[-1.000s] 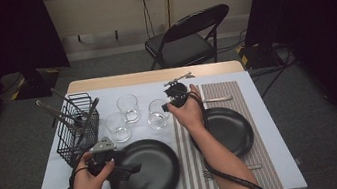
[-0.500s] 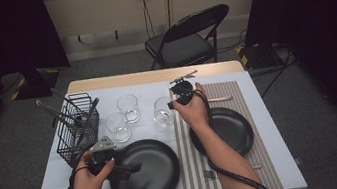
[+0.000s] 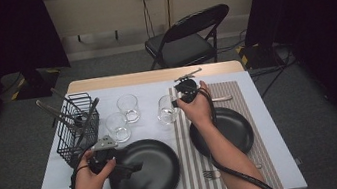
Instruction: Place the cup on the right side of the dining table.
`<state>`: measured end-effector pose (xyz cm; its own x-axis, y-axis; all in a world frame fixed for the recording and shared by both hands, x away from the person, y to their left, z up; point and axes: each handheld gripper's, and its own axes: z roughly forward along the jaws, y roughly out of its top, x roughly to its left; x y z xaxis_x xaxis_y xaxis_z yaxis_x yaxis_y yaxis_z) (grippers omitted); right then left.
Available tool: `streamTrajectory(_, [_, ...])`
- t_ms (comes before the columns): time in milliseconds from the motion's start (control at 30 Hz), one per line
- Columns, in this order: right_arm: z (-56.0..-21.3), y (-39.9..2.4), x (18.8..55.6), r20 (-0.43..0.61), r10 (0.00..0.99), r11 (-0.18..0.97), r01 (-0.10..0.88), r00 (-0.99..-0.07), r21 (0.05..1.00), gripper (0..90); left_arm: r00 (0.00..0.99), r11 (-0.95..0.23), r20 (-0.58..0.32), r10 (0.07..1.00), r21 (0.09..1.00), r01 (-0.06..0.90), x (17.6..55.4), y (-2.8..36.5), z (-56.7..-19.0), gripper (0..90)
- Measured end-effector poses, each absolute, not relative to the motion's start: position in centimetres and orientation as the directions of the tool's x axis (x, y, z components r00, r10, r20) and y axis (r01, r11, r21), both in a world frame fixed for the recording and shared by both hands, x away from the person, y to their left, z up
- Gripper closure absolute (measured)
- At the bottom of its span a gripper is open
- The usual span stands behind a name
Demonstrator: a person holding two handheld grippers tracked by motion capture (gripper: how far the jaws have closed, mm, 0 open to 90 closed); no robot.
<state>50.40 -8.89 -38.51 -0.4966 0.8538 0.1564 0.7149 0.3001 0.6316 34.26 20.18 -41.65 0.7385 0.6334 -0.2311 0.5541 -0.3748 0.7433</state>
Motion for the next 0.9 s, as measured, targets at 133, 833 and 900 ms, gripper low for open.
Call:
streamTrajectory(133, [-38.5, -9.3, 50.4, 0.157, 0.858, 0.293, 0.717, -0.489, 0.632, 83.0, 0.740, -0.379, -0.229, 0.632, 0.742, 0.553, 34.3, 20.2, -41.7, 18.2])
streamTrajectory(833, [-38.6, -10.5, 50.4, 0.139, 0.881, 0.269, 0.721, -0.452, 0.639, 83.1, 0.745, -0.379, -0.233, 0.625, 0.744, 0.550, 34.6, 19.8, -41.7, 18.2])
streamTrajectory(900, [-38.7, -10.7, 50.5, 0.140, 0.882, 0.266, 0.721, -0.450, 0.639, 83.1, 0.746, -0.380, -0.234, 0.623, 0.744, 0.550, 34.5, 19.7, -41.7, 18.3])
